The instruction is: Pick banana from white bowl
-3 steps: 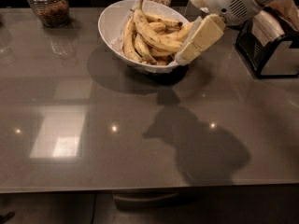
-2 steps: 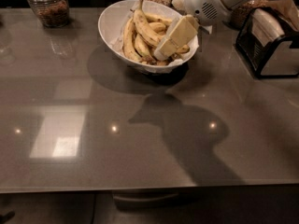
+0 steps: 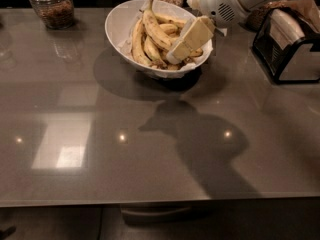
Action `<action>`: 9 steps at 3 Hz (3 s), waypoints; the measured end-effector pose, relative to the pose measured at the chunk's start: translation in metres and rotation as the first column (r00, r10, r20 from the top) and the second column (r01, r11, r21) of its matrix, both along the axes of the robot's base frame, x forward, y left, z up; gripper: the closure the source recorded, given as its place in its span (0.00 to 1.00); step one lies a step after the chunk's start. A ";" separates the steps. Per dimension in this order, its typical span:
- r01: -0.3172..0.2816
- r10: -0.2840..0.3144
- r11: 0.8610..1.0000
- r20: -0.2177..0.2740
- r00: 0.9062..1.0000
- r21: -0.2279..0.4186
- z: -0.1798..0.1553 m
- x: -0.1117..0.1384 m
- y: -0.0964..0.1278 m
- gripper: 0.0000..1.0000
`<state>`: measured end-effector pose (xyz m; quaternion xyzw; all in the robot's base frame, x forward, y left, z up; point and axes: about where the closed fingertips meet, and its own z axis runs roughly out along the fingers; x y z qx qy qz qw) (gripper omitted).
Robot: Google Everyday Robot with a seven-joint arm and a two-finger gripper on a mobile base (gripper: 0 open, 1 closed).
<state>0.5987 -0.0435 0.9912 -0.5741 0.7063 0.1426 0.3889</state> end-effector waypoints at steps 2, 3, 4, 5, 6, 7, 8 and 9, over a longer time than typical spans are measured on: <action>0.011 -0.011 1.000 0.098 0.995 -0.006 -0.009 0.028 0.016 0.05; 0.011 -0.011 1.000 0.106 0.994 -0.003 -0.021 0.046 0.022 0.21; 0.014 -0.012 1.000 0.102 0.995 -0.009 -0.033 0.060 0.025 0.32; 0.024 -0.022 1.000 0.094 0.995 -0.020 -0.044 0.070 0.022 0.32; 0.038 -0.035 0.999 0.085 0.996 -0.033 -0.055 0.079 0.018 0.33; 0.052 -0.048 0.997 0.069 0.996 -0.052 -0.067 0.085 0.012 0.36; 0.056 -0.052 0.996 0.056 0.997 -0.073 -0.075 0.092 0.008 0.43; 0.058 -0.054 0.994 0.049 0.997 -0.088 -0.080 0.096 0.005 0.62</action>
Offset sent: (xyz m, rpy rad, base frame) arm 0.0506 0.0232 -0.0191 0.0004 -0.1375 -0.0194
